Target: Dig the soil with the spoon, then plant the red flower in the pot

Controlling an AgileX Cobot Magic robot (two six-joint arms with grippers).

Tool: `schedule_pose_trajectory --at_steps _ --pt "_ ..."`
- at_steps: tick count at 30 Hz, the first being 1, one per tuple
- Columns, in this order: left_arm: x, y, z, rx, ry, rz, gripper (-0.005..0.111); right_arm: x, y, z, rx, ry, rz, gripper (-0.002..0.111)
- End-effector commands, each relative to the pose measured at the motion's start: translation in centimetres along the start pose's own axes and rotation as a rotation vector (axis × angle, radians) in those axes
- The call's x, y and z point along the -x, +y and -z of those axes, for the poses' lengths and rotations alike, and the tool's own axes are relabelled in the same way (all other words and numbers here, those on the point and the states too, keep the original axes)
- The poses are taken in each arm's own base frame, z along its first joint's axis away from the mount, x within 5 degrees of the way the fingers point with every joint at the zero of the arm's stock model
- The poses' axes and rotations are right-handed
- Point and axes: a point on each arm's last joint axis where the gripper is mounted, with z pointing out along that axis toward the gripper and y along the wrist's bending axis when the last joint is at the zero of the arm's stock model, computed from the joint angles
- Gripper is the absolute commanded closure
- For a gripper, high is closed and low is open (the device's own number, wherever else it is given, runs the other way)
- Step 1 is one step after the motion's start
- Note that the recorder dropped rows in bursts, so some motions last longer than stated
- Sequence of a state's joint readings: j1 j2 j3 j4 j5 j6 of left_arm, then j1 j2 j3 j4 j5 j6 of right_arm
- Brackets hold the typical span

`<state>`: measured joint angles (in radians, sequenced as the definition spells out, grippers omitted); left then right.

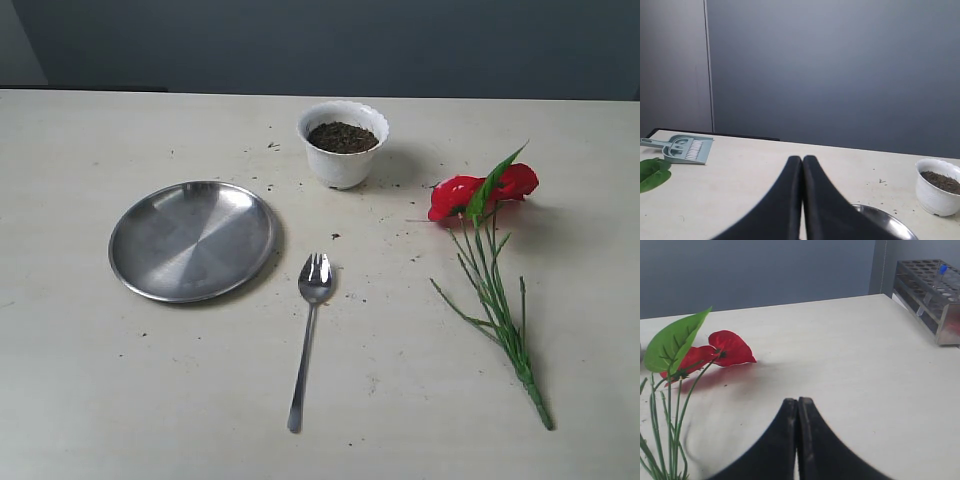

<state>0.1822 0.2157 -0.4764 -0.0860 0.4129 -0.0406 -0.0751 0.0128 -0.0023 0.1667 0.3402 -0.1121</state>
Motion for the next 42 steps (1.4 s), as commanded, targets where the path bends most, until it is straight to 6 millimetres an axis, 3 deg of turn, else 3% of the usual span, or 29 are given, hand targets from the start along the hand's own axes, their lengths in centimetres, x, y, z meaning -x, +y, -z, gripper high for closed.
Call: schedule_pose_trajectory --at_steps 1,13,18,23,27,34,42 --pt "0.3 -0.1 0.0 -0.009 -0.016 0.007 0.106 0.0 0.0 0.0 -0.004 -0.007 -0.001 0.109" --pt "0.3 -0.1 0.0 -0.015 -0.021 0.02 0.106 0.0 0.0 0.0 -0.004 -0.007 -0.001 0.109" --pt "0.4 -0.6 0.0 -0.07 -0.023 0.157 0.106 0.0 0.0 0.0 -0.004 -0.007 -0.001 0.109" --pt "0.2 -0.7 -0.7 -0.072 0.022 0.04 0.106 0.0 0.0 0.0 -0.004 -0.007 -0.001 0.109" --pt "0.8 -1.2 -1.3 -0.122 0.028 0.058 0.106 0.0 0.0 0.0 -0.004 -0.007 -0.001 0.109" --pt "1.4 -2.5 -3.3 -0.265 0.125 -0.027 0.106 0.0 0.0 0.0 -0.004 -0.007 -0.001 0.109" --pt "2.7 -3.5 -6.5 -0.352 0.313 0.029 0.106 0.0 0.0 0.0 -0.004 -0.007 -0.001 0.109"
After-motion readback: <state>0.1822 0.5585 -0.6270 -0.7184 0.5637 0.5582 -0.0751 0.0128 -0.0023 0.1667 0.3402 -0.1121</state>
